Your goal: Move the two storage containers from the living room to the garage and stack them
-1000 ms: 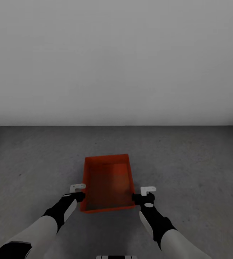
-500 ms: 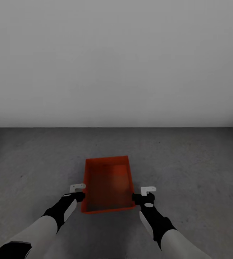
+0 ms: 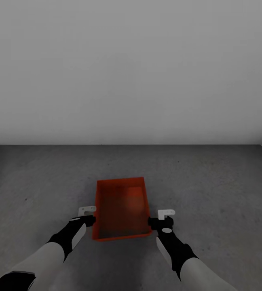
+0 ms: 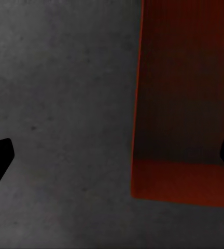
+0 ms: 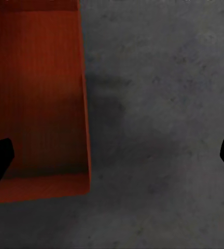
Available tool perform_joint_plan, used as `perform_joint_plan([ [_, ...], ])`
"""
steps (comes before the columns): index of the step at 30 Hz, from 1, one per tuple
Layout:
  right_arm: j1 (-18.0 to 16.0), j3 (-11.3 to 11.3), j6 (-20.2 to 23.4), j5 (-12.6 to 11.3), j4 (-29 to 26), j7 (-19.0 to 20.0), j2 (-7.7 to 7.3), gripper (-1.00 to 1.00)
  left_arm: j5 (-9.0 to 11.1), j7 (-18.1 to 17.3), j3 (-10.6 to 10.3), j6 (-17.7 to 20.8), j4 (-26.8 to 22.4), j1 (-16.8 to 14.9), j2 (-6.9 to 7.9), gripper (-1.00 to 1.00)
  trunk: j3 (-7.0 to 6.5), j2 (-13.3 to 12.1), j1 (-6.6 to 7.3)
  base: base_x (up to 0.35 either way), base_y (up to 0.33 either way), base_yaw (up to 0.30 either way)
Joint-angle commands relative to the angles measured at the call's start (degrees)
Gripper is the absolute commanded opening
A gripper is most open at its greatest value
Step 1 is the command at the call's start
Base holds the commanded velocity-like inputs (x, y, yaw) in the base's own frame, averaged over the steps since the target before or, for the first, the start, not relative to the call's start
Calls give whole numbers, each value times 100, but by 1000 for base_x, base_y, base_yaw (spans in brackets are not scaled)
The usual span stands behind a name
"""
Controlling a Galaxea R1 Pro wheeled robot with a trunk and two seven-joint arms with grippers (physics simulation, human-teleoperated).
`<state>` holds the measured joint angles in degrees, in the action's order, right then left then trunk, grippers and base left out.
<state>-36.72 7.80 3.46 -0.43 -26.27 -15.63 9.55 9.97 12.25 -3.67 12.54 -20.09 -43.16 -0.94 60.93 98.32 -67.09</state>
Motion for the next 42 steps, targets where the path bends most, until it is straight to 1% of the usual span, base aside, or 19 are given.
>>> perform_joint_plan([
  [1, -2, 39, 32, -8, -9, -46, -5, 100, 58, 41, -38, 29, -12, 0, 5, 100, -15, -40, 23, 0, 0, 0],
  [22, -2, 38, -18, -10, -2, -46, -13, 100, 58, 41, -39, 29, -12, 0, 6, 100, -392, -882, 484, 0, 0, 0],
  [42, -2, 39, 29, -10, -1, -43, -7, 100, 58, 41, -40, 20, -12, 0, 6, 100, -751, -1684, 923, 0, 0, 0],
])
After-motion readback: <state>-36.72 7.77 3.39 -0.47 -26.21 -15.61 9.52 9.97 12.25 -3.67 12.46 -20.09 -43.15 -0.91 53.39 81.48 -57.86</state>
